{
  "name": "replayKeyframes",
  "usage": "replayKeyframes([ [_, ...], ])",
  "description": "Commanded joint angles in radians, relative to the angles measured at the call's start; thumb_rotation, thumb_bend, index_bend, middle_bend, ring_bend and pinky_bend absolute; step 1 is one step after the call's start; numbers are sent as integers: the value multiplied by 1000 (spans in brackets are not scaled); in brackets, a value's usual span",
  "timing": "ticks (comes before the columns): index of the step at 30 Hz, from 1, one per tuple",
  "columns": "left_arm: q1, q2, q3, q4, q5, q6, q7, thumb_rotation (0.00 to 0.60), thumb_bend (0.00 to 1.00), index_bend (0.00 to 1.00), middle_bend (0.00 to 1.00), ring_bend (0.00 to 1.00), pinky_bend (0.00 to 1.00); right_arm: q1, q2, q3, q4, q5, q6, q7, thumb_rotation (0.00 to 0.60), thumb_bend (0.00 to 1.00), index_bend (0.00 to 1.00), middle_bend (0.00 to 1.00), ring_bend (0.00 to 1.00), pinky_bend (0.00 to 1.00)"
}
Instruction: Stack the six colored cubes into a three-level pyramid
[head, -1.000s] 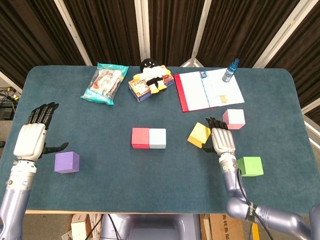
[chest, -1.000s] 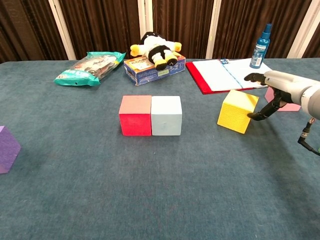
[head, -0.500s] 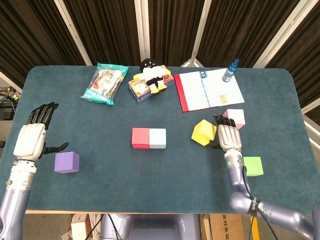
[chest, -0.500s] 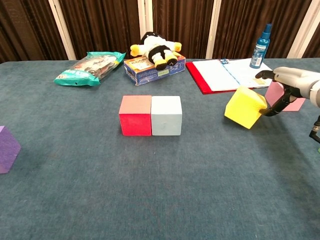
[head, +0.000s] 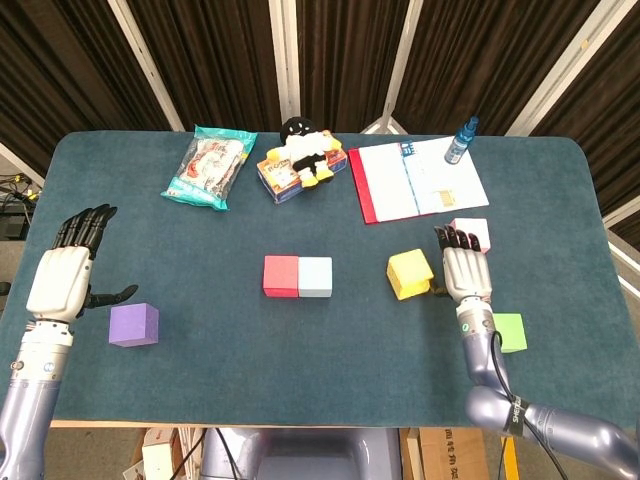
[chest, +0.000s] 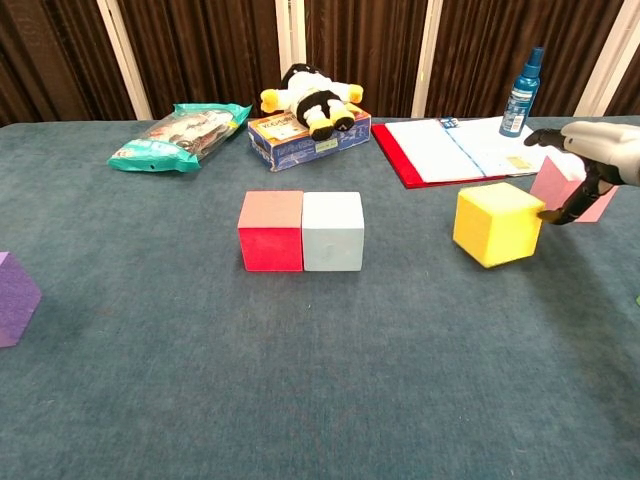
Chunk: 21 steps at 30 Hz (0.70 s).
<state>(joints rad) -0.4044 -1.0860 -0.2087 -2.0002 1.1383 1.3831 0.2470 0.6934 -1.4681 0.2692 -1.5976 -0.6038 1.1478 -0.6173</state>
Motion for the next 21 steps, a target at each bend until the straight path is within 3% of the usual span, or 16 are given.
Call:
replayKeyframes([
  [1, 1, 0, -1, 0, 0, -3, -2, 600, 48, 0, 31, 0, 0, -3, 21, -9, -35, 2, 18, -18, 600, 340, 0, 0, 0, 0],
  [7, 4, 2, -2, -4, 6, -6, -5, 600, 48, 0, 31, 0, 0, -16, 44, -23, -102, 10, 26, -19, 600, 340, 0, 0, 0, 0],
  [14, 8, 5, -4, -9, 9, -9, -11, 600, 48, 0, 31, 0, 0, -18, 66, -58, -105, -75, -24, 19, 600, 341, 0, 0, 0, 0],
  [21, 10, 4, -6, -15, 10, -10, -9, 600, 48, 0, 32, 0, 0, -26, 90, -42, -176, -19, -33, 58, 600, 340, 0, 0, 0, 0],
])
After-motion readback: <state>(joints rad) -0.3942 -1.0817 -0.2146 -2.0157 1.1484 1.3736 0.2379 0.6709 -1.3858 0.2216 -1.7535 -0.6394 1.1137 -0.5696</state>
